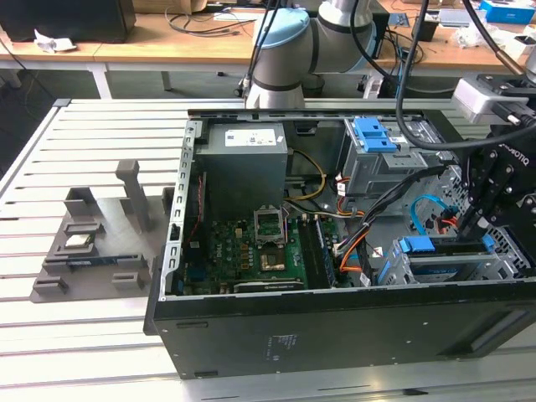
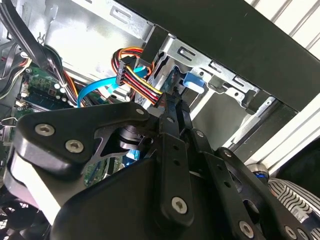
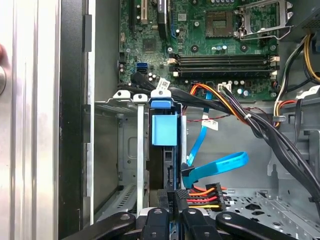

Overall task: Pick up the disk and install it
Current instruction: 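Insert the first disk wire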

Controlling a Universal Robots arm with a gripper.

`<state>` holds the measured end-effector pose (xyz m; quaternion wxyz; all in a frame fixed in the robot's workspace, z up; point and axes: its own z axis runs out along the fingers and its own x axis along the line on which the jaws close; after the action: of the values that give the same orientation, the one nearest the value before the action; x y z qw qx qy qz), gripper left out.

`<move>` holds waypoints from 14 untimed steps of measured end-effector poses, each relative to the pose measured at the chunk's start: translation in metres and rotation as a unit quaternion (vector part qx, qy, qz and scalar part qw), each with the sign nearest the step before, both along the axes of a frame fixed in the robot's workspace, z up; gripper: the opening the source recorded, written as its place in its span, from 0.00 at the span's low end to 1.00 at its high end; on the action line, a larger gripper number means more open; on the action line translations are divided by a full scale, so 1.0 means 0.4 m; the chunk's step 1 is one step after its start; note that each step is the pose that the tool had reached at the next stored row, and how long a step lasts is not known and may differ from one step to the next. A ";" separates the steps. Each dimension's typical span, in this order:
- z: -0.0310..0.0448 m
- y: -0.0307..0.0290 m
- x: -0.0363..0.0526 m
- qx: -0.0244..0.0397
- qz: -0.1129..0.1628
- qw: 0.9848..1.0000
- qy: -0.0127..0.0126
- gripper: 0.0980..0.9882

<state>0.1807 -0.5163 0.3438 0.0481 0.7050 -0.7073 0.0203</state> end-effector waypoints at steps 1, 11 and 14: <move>-0.001 0.000 0.000 0.000 0.000 1.000 0.000 0.08; -0.009 0.000 0.000 0.000 0.000 1.000 0.000 0.08; -0.009 0.000 -0.002 0.000 0.000 1.000 0.000 0.08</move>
<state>0.1800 -0.5163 0.3400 0.0478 0.7052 -0.7071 0.0204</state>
